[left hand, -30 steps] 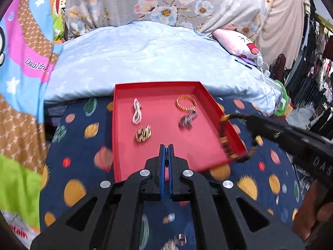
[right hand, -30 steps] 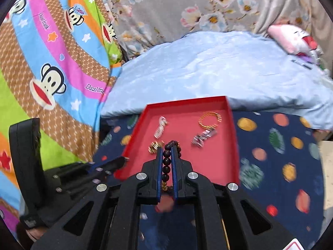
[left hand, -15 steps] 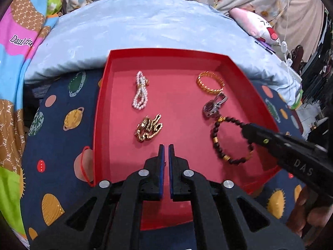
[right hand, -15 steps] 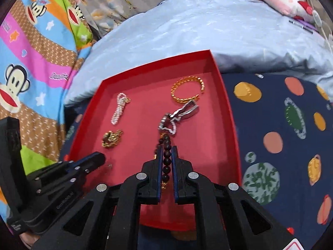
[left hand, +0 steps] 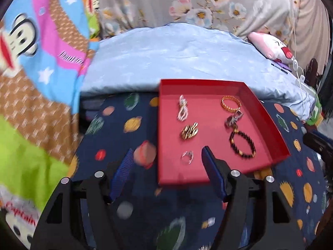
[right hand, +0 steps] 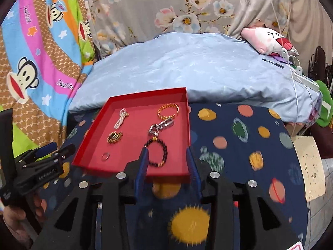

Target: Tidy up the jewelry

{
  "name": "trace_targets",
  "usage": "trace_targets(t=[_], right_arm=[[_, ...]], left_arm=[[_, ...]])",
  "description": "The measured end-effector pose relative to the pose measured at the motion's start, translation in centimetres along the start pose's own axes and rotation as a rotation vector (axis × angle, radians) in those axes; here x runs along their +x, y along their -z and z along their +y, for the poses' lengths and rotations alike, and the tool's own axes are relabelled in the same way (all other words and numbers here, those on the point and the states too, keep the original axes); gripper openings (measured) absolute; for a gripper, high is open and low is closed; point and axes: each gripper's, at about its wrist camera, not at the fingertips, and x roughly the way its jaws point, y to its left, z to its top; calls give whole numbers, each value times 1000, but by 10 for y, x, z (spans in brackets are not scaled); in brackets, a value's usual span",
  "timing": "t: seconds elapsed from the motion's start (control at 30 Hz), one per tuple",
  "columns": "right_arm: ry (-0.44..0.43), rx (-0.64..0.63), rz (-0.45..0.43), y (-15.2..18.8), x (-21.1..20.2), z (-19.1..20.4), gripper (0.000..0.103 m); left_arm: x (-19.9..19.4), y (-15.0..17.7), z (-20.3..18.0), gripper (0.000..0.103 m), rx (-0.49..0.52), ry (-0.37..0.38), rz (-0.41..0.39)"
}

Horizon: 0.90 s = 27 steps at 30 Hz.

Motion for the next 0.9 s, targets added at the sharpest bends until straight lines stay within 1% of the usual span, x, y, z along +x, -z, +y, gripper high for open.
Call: trace_targets(t=[0.03, 0.17, 0.27, 0.37, 0.4, 0.53, 0.67, 0.9], right_arm=[[-5, 3, 2, 11, -11, 0, 39], [-19, 15, 39, 45, -34, 3, 40], [-23, 25, 78, 72, -44, 4, 40], [-34, 42, 127, 102, -48, 6, 40], [-39, 46, 138, 107, -48, 6, 40], [-64, 51, 197, 137, -48, 16, 40], [-91, 31, 228, 155, -46, 31, 40], [-117, -10, 258, 166, -32, 51, 40]], left_arm=[[-6, 6, 3, 66, -10, 3, 6], [-28, 35, 14, 66, -35, -15, 32], [-38, 63, 17, 67, -52, 2, 74], [-42, 85, 13, 70, -43, 16, 108], [-43, 95, 11, 70, -36, 13, 125], [-47, 117, 3, 70, -32, 28, 160], [-53, 130, -3, 70, -15, 27, 169], [-56, 146, -4, 70, -1, 31, 192]])
